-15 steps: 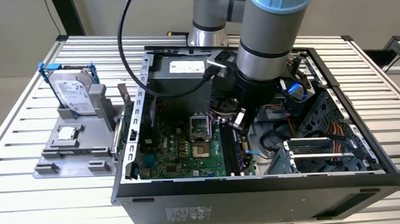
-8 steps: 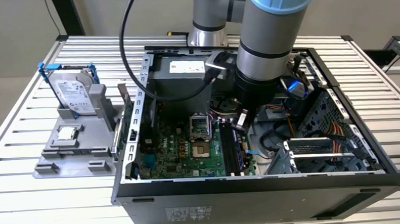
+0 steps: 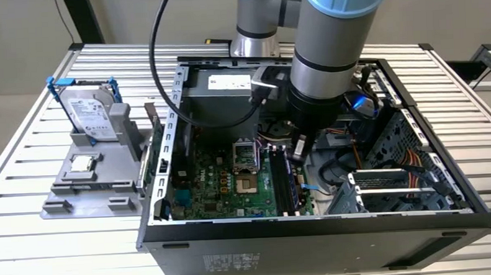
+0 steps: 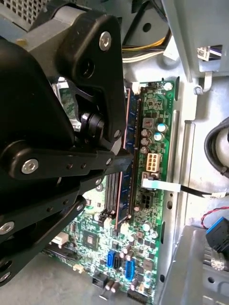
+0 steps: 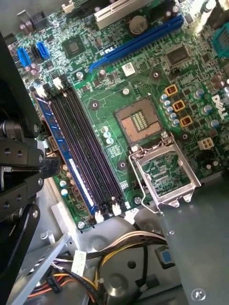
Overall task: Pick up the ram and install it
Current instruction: 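Press down the ram until it locks into place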
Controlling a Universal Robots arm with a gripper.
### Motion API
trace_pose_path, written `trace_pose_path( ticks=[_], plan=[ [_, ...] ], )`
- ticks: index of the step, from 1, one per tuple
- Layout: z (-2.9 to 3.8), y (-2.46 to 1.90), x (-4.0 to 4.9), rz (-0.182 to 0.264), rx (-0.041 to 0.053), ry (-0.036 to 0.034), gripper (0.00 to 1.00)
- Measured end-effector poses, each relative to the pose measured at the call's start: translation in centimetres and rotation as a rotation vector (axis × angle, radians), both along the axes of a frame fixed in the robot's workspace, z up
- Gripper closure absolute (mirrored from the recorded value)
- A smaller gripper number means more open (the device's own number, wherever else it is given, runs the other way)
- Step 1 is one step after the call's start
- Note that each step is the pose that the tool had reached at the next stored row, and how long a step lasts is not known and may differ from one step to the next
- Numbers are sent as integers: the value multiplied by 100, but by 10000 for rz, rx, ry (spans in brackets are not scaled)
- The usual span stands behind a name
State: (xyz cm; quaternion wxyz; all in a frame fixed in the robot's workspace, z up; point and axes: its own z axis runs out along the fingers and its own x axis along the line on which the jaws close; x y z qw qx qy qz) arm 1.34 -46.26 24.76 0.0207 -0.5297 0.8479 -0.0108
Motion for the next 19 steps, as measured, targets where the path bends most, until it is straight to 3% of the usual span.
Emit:
trace_pose_path(
  ticks=[12, 19],
  plan=[
    [-12, 5, 0, 1154, 0, 0, 100],
    [-22, 9, -1, 1507, -1, 0, 100]
  ],
)
